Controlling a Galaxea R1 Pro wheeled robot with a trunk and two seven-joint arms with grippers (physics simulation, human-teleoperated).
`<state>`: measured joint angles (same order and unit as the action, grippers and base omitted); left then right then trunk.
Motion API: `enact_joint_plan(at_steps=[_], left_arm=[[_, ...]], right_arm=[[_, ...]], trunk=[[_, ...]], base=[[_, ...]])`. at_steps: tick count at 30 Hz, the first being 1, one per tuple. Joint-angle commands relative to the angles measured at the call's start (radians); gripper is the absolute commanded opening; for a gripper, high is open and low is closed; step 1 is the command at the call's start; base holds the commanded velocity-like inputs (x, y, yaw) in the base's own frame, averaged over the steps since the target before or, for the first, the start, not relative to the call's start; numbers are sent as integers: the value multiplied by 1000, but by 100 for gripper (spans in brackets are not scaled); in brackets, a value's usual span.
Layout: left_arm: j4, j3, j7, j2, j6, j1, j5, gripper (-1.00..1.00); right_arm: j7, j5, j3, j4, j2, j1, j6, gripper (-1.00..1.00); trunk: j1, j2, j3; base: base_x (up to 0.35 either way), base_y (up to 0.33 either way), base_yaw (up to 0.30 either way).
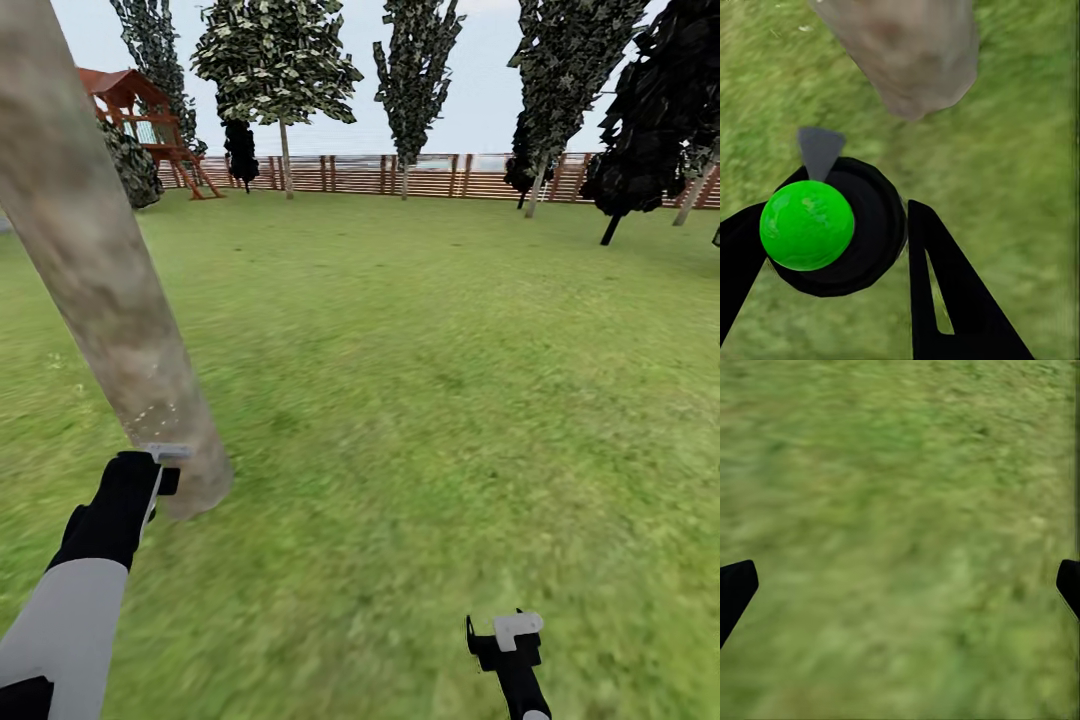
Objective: In the garden, pick up the pesticide atomizer on the floor and spray pesticide onto both trees until each tree trunk is fully covered.
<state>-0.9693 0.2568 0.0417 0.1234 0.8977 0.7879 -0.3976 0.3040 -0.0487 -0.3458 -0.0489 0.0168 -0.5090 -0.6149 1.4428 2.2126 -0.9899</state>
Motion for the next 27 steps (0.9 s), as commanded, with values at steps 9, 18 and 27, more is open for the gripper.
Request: enact_joint_plan(at_steps=[9, 18, 27], left_arm=[[-3, 1, 1, 0, 4, 1, -7, -100], [-3, -2, 0, -8, 4, -5, -7, -100], [-3, -3, 0, -10, 4, -7, -7, -100]], right_arm=[[4, -5, -9, 0, -1, 0, -1, 100], [5, -5, -9, 0, -2, 0, -2, 100], [7, -5, -9, 0, 0, 0, -2, 100]], trunk=[[0, 0, -1], [0, 0, -1], [0, 0, -1]], base=[[176, -232, 215], [195, -215, 150], [165, -233, 1]])
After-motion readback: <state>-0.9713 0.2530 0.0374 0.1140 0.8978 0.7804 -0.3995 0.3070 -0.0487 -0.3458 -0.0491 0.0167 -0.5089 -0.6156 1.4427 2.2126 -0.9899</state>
